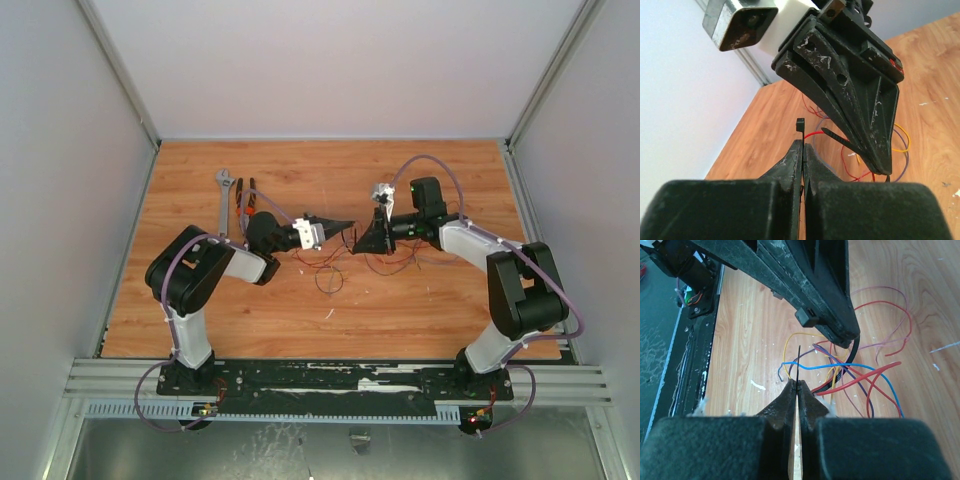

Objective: Zip-tie the wires
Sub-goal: Tie the cable at the center of the board.

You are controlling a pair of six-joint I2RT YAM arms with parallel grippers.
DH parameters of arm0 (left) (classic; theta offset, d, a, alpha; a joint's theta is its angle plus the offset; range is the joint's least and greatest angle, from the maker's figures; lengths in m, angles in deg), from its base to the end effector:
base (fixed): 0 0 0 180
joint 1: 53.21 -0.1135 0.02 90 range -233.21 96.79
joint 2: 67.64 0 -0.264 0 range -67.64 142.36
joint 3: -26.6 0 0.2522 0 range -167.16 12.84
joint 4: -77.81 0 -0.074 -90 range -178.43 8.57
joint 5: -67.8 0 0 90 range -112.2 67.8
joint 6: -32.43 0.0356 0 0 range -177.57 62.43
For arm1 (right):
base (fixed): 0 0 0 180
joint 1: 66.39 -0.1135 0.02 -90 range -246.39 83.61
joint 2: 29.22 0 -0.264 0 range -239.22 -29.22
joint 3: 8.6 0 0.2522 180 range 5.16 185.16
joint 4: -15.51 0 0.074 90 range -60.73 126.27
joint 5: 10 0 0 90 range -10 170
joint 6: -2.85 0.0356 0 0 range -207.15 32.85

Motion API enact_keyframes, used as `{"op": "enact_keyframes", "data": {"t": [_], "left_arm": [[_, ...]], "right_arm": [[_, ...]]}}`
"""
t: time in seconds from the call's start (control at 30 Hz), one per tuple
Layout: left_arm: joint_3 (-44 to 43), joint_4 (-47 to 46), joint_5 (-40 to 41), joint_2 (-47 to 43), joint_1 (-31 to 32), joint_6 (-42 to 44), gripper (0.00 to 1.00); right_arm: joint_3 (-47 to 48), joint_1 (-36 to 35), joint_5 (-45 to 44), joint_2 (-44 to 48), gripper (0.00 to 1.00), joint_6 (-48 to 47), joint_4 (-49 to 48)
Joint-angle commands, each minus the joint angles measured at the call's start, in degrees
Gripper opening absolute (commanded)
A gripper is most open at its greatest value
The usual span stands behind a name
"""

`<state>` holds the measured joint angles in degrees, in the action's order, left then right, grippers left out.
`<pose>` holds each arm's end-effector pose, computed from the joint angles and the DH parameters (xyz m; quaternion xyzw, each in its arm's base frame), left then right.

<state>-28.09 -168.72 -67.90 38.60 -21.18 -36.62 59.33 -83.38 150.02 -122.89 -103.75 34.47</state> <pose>0.2800 -0.2052 0.1950 0.5260 0.3648 -0.3059 0.7048 0.3013 0.1271 0.2068 -0.4299 0.6598 0.5305 0.3136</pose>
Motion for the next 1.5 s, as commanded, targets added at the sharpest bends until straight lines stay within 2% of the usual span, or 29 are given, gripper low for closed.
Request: {"op": "enact_keyframes", "data": {"t": [0.0, 0.37, 0.97, 1.47], "left_arm": [[-0.89, 2.84, -4.45, -2.47, 0.24, 5.24, 0.00], [-1.17, 3.30, -6.79, -2.32, 0.17, 7.20, 0.00], [-0.89, 2.24, -6.09, -1.65, 0.23, 8.79, 0.00], [-0.67, 1.85, -5.71, -2.04, 0.24, 8.87, 0.00]], "right_arm": [[1.93, 0.44, 2.35, -0.46, 0.00, -4.99, 5.25], [5.65, 0.41, 6.23, -1.58, 0.00, -16.38, 17.74], [5.37, 0.43, 3.99, -1.61, 0.00, -12.12, 13.65], [7.15, 0.46, 4.25, -2.22, 0.00, -12.13, 14.45]]}}
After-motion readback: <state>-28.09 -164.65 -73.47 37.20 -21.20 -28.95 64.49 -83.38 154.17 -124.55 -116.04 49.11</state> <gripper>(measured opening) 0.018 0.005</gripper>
